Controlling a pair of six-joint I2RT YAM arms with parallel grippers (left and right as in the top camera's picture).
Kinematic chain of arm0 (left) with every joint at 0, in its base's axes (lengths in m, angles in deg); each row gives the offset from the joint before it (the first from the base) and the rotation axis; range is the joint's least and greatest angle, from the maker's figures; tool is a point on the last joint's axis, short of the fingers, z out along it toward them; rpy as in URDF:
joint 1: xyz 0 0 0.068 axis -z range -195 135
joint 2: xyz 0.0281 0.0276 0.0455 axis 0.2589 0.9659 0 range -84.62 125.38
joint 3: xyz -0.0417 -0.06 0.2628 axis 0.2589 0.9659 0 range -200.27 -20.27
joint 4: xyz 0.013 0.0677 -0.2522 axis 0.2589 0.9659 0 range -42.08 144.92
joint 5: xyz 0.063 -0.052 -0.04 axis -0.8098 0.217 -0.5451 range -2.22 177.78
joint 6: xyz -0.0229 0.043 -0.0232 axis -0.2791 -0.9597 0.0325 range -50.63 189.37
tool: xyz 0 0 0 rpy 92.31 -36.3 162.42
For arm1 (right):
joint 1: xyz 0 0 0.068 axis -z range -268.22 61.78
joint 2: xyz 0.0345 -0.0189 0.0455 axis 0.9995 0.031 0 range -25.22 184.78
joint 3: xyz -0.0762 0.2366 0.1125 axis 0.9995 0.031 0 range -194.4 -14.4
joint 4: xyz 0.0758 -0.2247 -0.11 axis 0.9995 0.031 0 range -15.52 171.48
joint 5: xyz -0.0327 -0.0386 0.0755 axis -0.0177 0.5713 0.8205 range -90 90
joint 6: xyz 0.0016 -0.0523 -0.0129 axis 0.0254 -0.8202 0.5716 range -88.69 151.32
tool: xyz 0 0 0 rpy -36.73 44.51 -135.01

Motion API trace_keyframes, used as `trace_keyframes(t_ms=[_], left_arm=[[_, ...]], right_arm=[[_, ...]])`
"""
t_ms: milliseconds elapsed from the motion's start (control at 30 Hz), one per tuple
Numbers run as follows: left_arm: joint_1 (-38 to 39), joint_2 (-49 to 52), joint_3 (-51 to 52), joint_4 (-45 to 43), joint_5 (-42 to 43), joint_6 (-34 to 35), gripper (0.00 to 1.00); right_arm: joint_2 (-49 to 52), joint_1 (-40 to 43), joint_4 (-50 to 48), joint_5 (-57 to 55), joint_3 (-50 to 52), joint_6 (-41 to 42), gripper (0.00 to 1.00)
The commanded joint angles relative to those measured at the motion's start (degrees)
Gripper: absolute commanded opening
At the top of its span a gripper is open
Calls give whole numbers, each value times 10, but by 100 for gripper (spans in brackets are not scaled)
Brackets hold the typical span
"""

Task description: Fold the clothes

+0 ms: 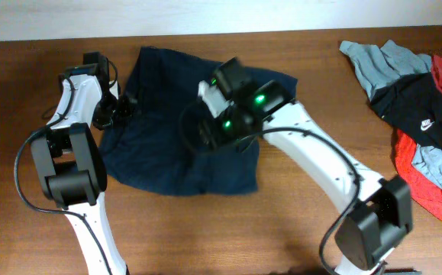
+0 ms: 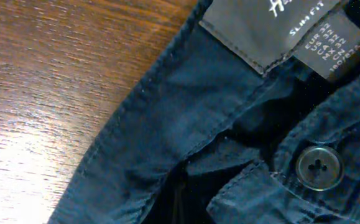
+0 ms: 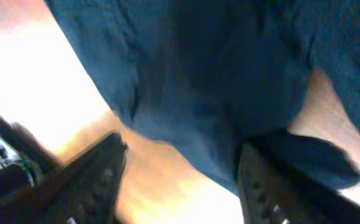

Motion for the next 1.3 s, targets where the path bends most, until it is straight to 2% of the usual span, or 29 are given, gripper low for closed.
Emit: trace_keyframes(t_ms=[0,33,133,300,367,500,567,667,700,733,833,867,933,1100,1167,1233,1267], left_arm=[[-2,42,25,9,-18,7,0],[-2,42,25,9,-18,7,0],[-2,42,25,9,-18,7,1],[-2,42,25,9,-18,7,1],[-2,42,25,9,-18,7,1],[-2,42,24,9,-18,7,1],[-2,42,24,9,-18,7,1],[-2,42,24,9,-18,7,0],[-2,42,24,9,-18,7,0],[-2,42,24,9,-18,7,1],[-2,42,24,9,-18,7,1],[-2,42,24,9,-18,7,0],[-2,42,24,10,-18,7,0],[-2,42,23,9,-18,7,0],[-2,42,23,9,-18,7,1],[-2,42,23,9,-18,7,0],[-2,42,23,9,-18,7,0]], right_arm=[[13,2,31,-132,-3,14,72],[13,13,49,-150,-3,24,77],[15,65,98,-145,0,60,80],[15,151,84,1,63,53,81],[15,176,33,86,142,24,81],[15,188,-101,184,263,23,81],[15,189,-176,261,311,26,81],[15,183,-252,309,357,49,80],[15,180,-272,326,368,56,75],[15,176,-289,357,374,55,65],[1,170,-289,410,374,55,22],[-16,170,-281,410,374,54,13],[-56,170,-266,410,374,52,4],[-250,139,-235,411,372,38,4],[-297,119,-237,391,372,40,4],[-338,87,-221,291,372,77,5],[-345,82,-198,224,372,99,12]])
